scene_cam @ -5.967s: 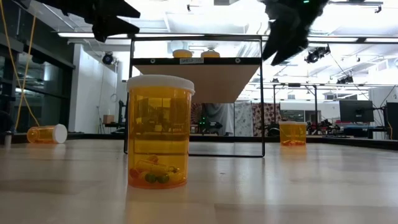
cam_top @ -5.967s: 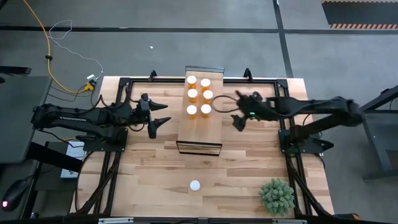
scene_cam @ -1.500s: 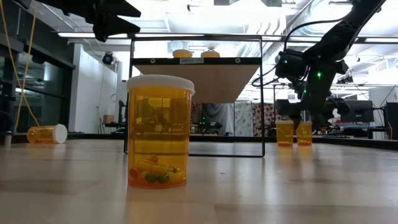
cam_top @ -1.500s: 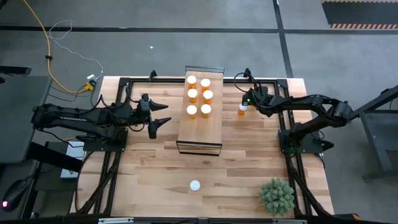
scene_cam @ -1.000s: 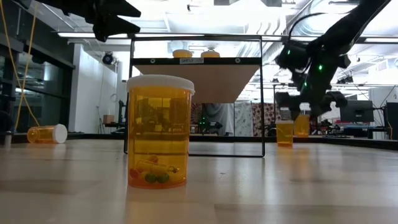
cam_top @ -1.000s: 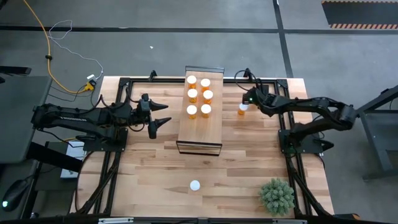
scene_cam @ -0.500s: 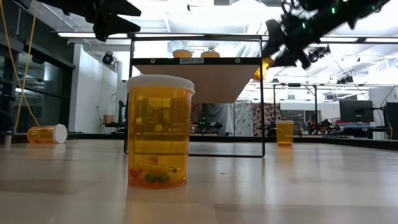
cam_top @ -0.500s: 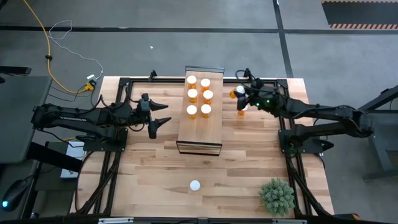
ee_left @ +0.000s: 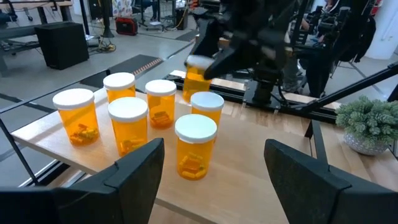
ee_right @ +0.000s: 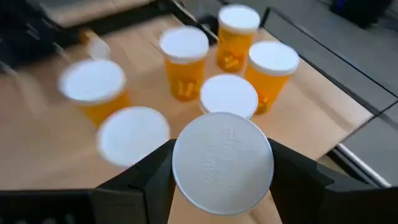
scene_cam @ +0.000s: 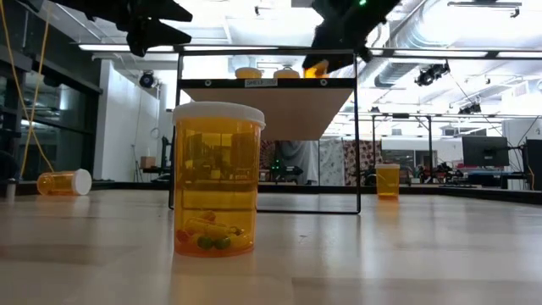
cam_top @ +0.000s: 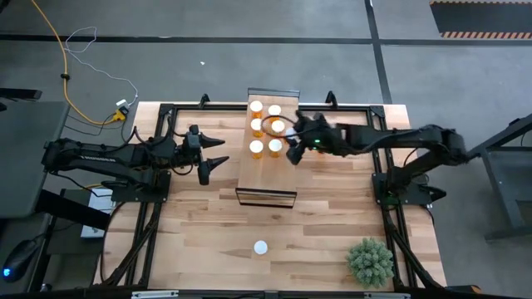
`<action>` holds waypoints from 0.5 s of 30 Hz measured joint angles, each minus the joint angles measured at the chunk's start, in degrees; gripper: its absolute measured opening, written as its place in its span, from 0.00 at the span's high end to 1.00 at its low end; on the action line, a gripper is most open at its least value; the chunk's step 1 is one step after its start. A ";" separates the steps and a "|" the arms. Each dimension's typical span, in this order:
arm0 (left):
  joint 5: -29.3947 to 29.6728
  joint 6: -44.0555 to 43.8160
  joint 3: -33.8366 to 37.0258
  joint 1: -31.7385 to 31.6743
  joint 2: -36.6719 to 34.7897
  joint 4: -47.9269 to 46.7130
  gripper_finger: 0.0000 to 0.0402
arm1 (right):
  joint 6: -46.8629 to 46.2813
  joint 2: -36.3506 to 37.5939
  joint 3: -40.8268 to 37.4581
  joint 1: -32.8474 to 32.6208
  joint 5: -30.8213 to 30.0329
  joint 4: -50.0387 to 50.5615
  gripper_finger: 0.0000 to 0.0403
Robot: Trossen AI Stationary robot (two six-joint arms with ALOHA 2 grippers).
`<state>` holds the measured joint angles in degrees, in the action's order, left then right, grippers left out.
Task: Pick and place medicine bottles onto shelf by color
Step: Put the orange pill bottle on the shelf
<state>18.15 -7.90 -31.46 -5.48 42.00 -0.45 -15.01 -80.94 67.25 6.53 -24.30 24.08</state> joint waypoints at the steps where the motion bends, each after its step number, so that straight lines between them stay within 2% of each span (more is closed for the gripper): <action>1: 0.00 -0.01 0.00 0.02 -0.01 -0.08 0.33 | 0.21 -1.63 1.40 0.03 -0.78 1.26 0.48; 7: 0.00 0.02 0.00 0.00 0.00 -0.24 0.33 | 1.18 -7.50 5.13 0.21 -1.21 3.58 0.48; 15: 0.00 0.13 0.00 0.00 -0.01 -0.32 0.33 | 0.96 -7.85 5.11 0.20 0.56 5.30 0.48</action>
<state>18.15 -7.77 -31.46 -5.48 41.99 -0.77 -14.04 -88.79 72.36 6.73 -23.74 29.38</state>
